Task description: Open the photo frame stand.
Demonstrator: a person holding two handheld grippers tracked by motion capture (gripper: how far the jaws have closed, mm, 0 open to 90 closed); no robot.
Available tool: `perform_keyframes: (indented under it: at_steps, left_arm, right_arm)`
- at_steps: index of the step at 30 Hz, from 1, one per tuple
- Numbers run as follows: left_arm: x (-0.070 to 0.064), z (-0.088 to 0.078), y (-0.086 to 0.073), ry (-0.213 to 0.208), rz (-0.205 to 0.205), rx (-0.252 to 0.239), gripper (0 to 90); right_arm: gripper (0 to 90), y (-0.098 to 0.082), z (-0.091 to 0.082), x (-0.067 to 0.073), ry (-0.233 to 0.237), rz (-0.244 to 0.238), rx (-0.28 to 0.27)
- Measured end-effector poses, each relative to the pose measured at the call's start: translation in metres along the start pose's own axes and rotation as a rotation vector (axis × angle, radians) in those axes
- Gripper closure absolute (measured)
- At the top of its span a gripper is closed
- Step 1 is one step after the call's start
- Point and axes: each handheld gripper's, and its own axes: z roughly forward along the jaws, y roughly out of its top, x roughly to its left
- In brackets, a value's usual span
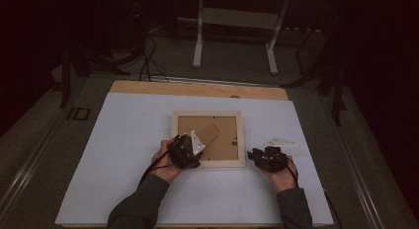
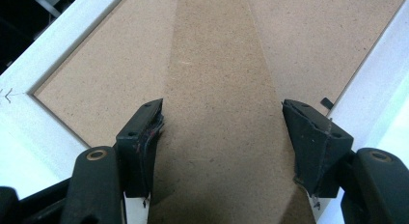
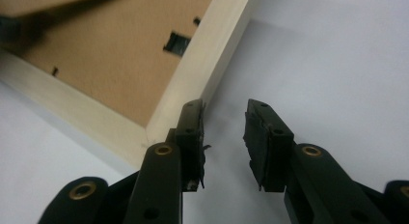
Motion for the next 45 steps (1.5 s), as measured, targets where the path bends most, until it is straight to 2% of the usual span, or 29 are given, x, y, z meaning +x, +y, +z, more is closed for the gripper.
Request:
perform_keyframes:
  at_steps: [12, 23, 37, 45]
  left_arm:
    - [-0.004, -0.001, -0.001, 0.028, 0.016, -0.010, 35.5]
    - [-0.007, -0.003, -0.002, 0.043, 0.020, -0.027, 35.5]
    - [-0.008, -0.004, -0.003, 0.050, 0.017, -0.035, 35.5]
    - [-0.009, -0.004, -0.003, 0.056, 0.020, -0.043, 35.5]
  right_arm:
    - [68.0, 0.016, 0.005, 0.004, 0.017, -0.031, -0.009]
    - [65.7, 0.036, 0.013, 0.003, -0.002, -0.036, -0.008]
    - [61.7, 0.063, 0.026, -0.004, -0.014, 0.011, 0.001]
    - [55.5, 0.075, 0.038, -0.008, -0.027, 0.086, 0.008]
